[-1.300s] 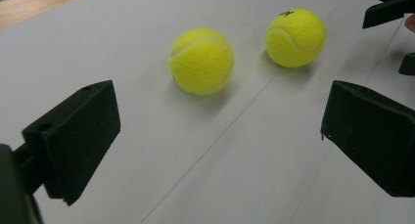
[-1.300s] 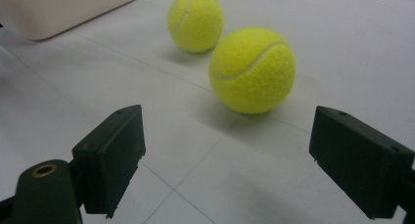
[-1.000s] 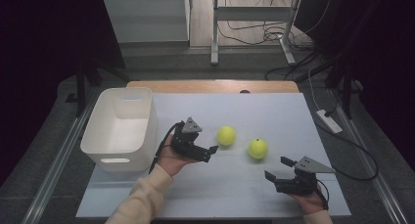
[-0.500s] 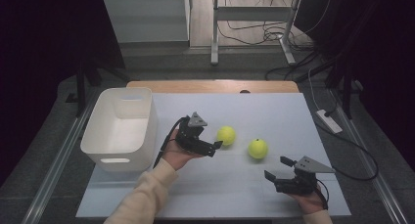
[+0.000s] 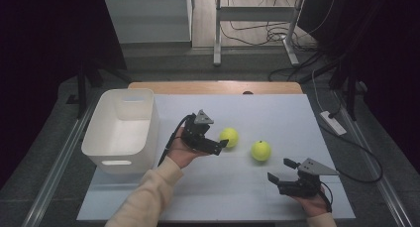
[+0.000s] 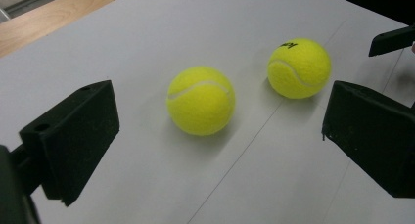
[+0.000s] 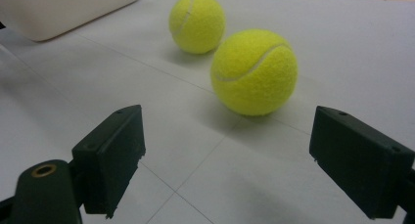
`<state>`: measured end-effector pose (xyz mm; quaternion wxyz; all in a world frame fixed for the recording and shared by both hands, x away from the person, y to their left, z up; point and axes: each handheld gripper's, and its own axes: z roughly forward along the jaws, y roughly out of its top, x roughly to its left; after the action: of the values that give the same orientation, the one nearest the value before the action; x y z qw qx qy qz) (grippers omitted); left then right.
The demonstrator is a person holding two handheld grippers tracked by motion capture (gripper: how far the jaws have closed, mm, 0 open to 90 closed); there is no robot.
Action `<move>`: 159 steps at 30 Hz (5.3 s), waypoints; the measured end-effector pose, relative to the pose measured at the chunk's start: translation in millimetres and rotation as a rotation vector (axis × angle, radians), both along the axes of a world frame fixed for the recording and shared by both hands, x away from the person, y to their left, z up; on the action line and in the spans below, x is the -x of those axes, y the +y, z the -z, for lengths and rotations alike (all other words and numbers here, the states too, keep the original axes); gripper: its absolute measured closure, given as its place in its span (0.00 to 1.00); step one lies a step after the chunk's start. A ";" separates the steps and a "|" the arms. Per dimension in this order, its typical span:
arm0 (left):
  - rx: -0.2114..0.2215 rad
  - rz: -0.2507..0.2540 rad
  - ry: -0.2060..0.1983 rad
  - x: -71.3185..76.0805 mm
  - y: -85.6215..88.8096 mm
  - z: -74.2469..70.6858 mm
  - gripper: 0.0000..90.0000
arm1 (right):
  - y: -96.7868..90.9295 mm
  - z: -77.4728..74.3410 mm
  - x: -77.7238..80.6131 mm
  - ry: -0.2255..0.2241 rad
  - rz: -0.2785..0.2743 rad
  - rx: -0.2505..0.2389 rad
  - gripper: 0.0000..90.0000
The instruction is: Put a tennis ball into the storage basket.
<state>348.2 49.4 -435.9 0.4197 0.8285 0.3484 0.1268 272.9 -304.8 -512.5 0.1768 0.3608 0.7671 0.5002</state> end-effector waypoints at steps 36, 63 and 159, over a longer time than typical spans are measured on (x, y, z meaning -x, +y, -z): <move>-0.046 -0.012 0.053 -33.2 -23.4 7.5 0.02 | -1.6 -0.1 0.2 -0.006 0.011 0.002 0.15; -0.065 -0.011 0.127 -54.4 -38.8 24.2 0.02 | -1.8 0.2 0.0 -0.004 0.012 0.005 0.15; 0.035 0.067 0.121 -48.7 -26.8 15.3 0.30 | -3.1 1.5 -2.0 -0.003 0.020 0.010 0.15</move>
<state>396.9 22.6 -451.2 0.4160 0.8384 0.3476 0.0561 274.9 -307.9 -514.0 0.1844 0.3667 0.7657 0.4952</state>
